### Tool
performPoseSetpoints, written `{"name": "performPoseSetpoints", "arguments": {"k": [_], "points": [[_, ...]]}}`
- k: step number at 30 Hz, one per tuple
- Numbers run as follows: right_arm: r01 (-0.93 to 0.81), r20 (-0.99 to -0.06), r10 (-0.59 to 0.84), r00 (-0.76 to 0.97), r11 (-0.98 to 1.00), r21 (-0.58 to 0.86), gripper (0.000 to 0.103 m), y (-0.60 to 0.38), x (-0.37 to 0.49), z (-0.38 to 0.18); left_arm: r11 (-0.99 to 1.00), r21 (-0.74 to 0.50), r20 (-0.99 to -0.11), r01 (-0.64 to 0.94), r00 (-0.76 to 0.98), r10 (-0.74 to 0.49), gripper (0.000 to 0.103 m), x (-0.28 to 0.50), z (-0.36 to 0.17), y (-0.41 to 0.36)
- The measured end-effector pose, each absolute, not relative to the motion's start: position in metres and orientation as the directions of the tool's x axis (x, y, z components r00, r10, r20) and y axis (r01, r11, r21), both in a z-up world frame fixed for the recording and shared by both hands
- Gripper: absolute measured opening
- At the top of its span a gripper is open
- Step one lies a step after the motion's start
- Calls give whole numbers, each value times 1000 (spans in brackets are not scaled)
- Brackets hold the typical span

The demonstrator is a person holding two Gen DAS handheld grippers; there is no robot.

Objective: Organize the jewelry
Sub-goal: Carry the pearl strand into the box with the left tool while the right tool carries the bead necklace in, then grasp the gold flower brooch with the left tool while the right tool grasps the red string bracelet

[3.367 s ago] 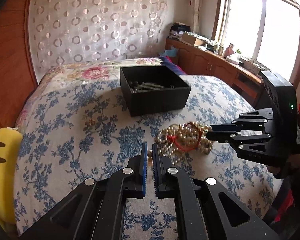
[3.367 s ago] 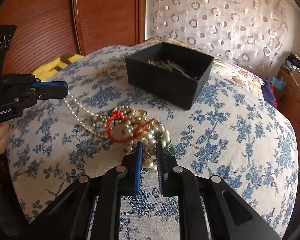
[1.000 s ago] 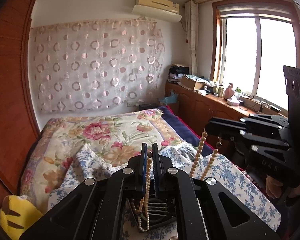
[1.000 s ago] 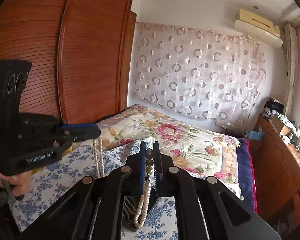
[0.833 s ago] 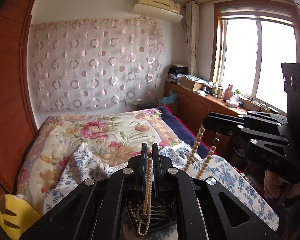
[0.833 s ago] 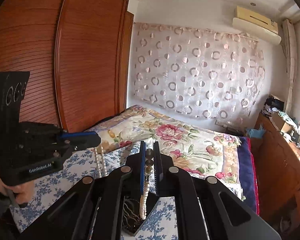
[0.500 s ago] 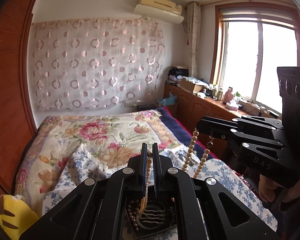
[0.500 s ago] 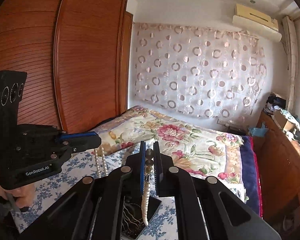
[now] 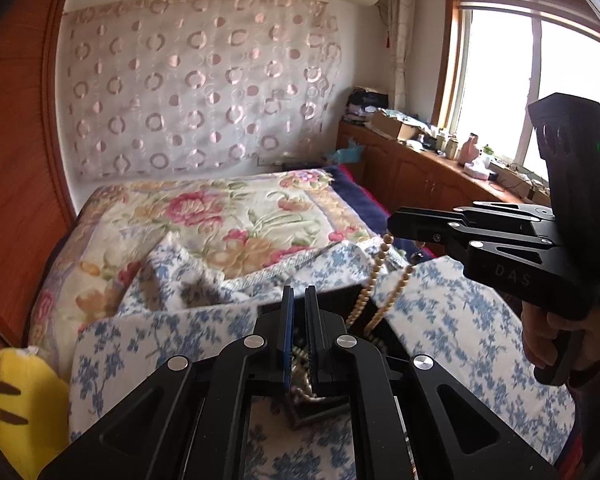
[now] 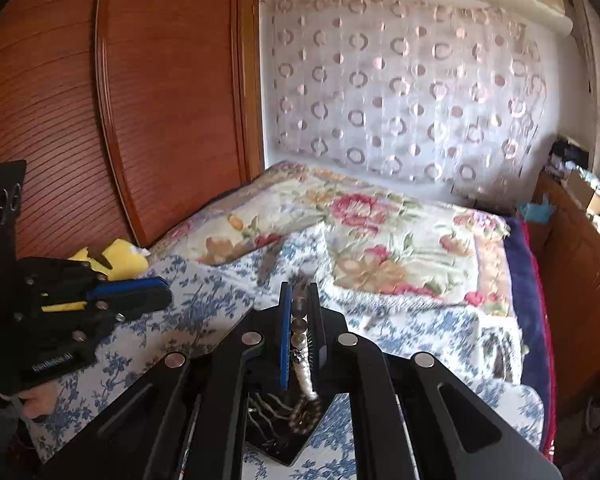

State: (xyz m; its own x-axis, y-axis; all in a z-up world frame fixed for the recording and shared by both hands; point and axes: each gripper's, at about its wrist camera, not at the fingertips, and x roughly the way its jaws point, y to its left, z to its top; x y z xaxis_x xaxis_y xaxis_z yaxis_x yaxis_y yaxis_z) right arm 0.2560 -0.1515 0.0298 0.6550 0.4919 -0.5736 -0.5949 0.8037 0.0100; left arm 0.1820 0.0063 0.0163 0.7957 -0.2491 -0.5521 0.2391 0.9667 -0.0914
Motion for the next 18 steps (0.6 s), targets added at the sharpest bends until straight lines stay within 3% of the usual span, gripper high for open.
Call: {"name": "performPoseSetpoints", "arguments": {"k": [11, 14, 18], "points": [[-600, -578, 499, 646, 800, 20, 12, -162, 233, 11, 986, -71, -597, 154, 785, -166, 7, 162, -12, 52], [-608, -582, 507, 636, 793, 27, 13, -168, 214, 0, 988, -68, -607, 136, 781, -149, 27, 159, -20, 62], [-619, -600, 512, 615, 784, 34, 13, -171, 190, -22, 993, -46, -637, 111, 762, -115, 32, 156, -39, 71]]}}
